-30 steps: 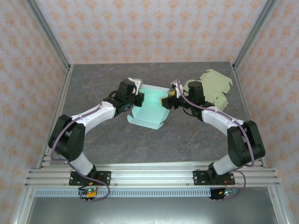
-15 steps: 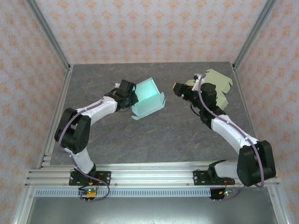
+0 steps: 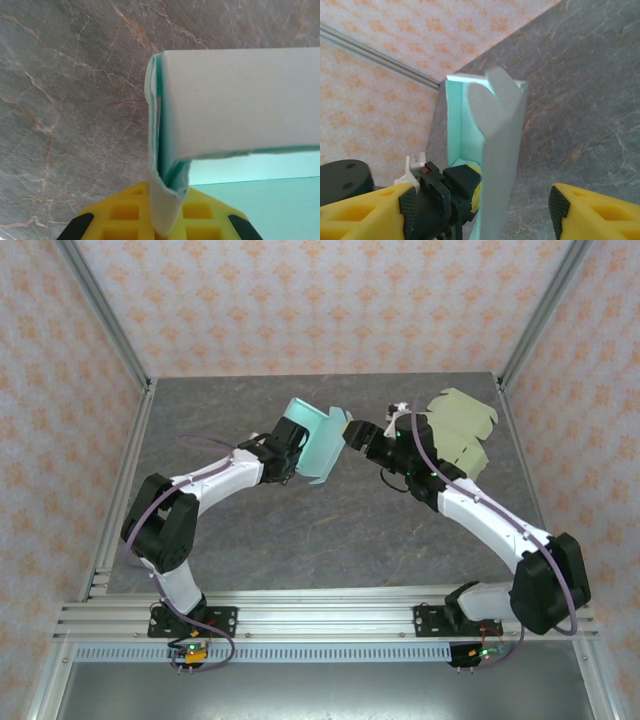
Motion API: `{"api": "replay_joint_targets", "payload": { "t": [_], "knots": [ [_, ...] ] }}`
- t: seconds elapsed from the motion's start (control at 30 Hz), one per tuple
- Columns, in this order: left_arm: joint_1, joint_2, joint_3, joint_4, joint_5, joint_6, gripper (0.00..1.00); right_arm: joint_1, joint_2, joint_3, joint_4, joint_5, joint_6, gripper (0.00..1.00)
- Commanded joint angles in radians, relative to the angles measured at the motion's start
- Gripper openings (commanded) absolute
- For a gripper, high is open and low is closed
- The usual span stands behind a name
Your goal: Fold the paper box
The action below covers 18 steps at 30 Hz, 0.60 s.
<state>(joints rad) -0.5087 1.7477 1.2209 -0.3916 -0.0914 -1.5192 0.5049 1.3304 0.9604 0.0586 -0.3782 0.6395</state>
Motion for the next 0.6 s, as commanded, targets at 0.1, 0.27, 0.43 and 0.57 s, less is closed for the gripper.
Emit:
{"api": "replay_joint_targets", "payload": {
  "t": [0.1,0.27,0.43,0.57],
  "knots": [
    [-0.002,0.003,0.013,0.021,-0.006,-0.134,0.0,0.032,0.113,0.12,-0.148,0.038,0.006,0.65],
    [-0.005,0.006,0.0,0.066,0.007,-0.147,0.0,0.043,0.188,0.188,-0.187,0.013,-0.002,0.45],
    [-0.007,0.013,0.015,0.079,0.011,-0.128,0.0,0.057,0.234,0.244,-0.239,0.02,-0.023,0.22],
    [-0.006,0.007,-0.001,0.165,0.045,-0.105,0.15,0.057,0.258,0.275,-0.287,0.029,-0.094,0.02]
  ]
}}
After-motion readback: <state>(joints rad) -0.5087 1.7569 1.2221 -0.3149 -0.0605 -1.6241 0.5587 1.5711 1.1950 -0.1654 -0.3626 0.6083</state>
